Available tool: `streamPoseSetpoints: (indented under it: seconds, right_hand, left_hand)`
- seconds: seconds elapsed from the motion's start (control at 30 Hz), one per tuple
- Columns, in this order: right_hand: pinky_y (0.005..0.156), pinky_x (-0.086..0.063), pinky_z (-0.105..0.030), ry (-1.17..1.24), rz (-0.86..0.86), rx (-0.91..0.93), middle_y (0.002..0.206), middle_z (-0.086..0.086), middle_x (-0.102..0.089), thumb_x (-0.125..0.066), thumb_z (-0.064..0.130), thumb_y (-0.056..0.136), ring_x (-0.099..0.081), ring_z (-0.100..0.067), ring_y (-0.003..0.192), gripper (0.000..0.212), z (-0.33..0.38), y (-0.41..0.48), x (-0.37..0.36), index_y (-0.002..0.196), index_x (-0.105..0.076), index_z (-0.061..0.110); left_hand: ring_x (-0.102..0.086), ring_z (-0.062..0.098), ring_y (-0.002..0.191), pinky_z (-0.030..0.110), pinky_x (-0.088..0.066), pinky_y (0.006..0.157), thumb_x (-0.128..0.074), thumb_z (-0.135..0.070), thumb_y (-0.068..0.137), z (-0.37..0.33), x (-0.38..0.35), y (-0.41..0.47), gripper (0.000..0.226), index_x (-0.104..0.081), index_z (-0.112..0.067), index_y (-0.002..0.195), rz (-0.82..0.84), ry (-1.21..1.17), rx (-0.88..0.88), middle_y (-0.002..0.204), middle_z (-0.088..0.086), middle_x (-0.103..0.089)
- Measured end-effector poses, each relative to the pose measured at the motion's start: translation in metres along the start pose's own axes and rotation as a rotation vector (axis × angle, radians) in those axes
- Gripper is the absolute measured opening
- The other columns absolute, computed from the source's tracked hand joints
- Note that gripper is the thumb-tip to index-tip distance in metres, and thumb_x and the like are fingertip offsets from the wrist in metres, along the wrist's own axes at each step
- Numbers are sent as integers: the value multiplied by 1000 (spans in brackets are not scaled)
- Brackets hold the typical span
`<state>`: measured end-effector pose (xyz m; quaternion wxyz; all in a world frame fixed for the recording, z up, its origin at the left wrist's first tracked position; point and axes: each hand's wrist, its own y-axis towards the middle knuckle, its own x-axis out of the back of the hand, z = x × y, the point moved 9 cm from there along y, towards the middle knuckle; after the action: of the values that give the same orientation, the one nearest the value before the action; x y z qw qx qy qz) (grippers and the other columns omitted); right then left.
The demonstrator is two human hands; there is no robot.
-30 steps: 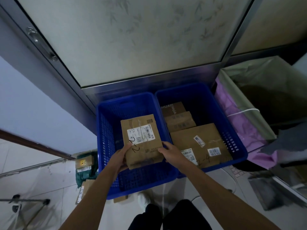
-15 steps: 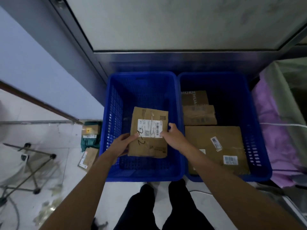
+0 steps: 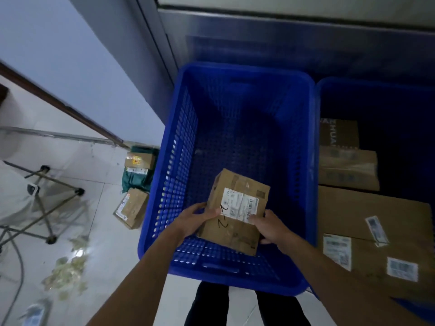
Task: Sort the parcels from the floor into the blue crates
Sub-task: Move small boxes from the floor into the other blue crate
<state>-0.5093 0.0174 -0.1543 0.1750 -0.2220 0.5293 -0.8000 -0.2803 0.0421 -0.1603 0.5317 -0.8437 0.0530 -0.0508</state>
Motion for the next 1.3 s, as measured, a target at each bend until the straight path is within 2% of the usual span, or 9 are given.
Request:
streamPoseSetpoints:
  seconds: [0.1,0.3,0.37,0.47,0.57,0.73,0.97,1.13,1.3]
  right_hand:
    - [97,-53,-46,18,35,-53,110,3,-54,-55,33,101,-55,-23,110,13,-8,30,-22,109,-46,27]
    - [97,-51,-40,-46,113,-64,131,-3,-54,-54,35,100,-55,-21,113,48,-10,81,-72,143,-37,21]
    - [98,-51,-40,-81,142,-77,133,-3,-54,-53,37,101,-55,-22,115,47,-14,89,-84,142,-38,23]
    - [87,-53,-30,-67,190,-46,110,4,-57,-51,32,103,-58,-14,99,26,-14,89,-95,127,-43,28]
    - [66,-44,-20,-43,218,-17,110,5,-56,-55,33,102,-54,-2,86,48,-14,94,-106,145,-37,22]
    - [84,-42,-25,-77,266,-33,150,-4,-47,-59,40,98,-51,-15,113,74,-5,94,-136,158,-20,21]
    - [100,-40,-32,-121,247,-36,154,-4,-42,-58,51,96,-47,-24,134,76,-6,105,-138,158,-24,23]
    - [112,-39,-43,-114,239,-53,155,-2,-42,-62,68,80,-46,-25,135,93,-15,111,-142,157,-27,29]
    - [111,-39,-39,-134,246,-57,158,-3,-39,-56,60,87,-46,-24,135,87,-21,112,-144,159,-24,25]
  left_hand:
    - [-50,26,129,39,-42,102,-75,-68,72,26,16,32,97,-37,-30,153,7,48,49,151,4,-44]
    - [-24,26,150,47,-23,122,-58,-77,80,66,23,87,102,-20,-27,160,30,141,87,166,-3,-20]
    - [-27,28,149,49,-26,121,-60,-78,77,78,23,97,108,-15,-26,161,-4,135,119,166,0,-20]
    - [-38,31,142,47,-36,115,-61,-60,90,91,28,104,89,-20,-21,158,-82,151,155,159,1,-31]
    - [-50,31,132,45,-44,110,-68,-62,79,104,36,107,91,-32,-21,152,-142,124,205,151,2,-44]
    - [-29,37,147,48,-33,117,-60,-58,80,106,50,104,103,-15,-11,159,-321,333,334,163,16,-24]
    - [-18,36,151,44,-30,117,-51,-57,94,81,37,91,97,-4,0,158,-338,708,347,165,19,-11]
    - [13,34,153,44,-11,124,-47,-43,102,63,11,92,95,20,-1,154,-223,1191,66,163,16,27]
    - [8,35,154,48,-16,123,-57,-53,95,58,9,98,105,11,-3,158,-128,1215,65,163,14,28]
